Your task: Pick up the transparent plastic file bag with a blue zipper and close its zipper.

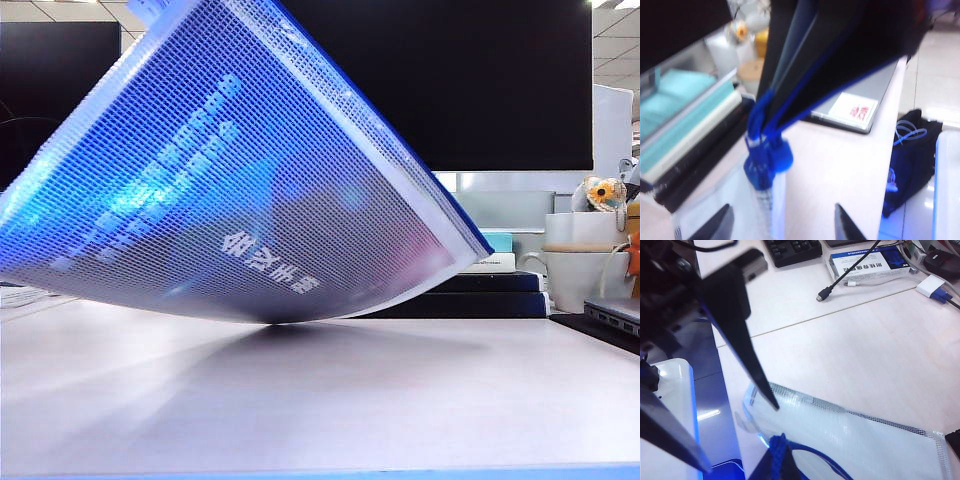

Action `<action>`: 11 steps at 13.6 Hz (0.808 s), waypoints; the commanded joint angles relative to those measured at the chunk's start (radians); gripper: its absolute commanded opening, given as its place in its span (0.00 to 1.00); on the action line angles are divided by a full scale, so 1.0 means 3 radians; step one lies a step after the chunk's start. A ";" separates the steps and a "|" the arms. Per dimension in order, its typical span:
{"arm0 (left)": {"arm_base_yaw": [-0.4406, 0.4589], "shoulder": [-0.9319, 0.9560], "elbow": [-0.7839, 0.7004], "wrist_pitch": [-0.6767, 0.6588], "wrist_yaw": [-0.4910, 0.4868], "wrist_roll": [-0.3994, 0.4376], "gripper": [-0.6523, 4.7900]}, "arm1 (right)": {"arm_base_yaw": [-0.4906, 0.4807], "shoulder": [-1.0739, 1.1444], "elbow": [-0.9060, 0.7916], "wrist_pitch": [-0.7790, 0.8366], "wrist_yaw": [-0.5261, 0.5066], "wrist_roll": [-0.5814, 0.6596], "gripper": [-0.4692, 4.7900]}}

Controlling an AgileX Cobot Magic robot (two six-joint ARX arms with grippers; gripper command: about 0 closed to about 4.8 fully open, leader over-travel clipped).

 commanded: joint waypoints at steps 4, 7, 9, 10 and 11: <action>0.0003 0.0292 0.0008 0.0076 -0.0083 0.0010 0.40 | 0.0025 -0.0019 0.0023 0.0153 -0.0186 0.0029 0.09; 0.0003 0.0319 0.0009 0.0146 -0.0069 0.0061 0.11 | 0.0022 -0.0015 0.0018 -0.0118 0.0167 0.0000 0.09; 0.0003 0.0319 0.0009 0.0144 -0.0067 0.0061 0.11 | -0.0037 -0.0015 0.0017 -0.0464 0.0679 -0.0031 0.09; 0.0003 0.0318 0.0009 0.0139 0.0033 0.0067 0.11 | -0.0100 -0.0011 -0.0003 -0.0585 0.0875 -0.0062 0.09; 0.0004 0.0301 0.0009 0.0134 0.0136 0.0072 0.11 | -0.0229 -0.0011 -0.0083 -0.0638 0.1073 -0.0062 0.09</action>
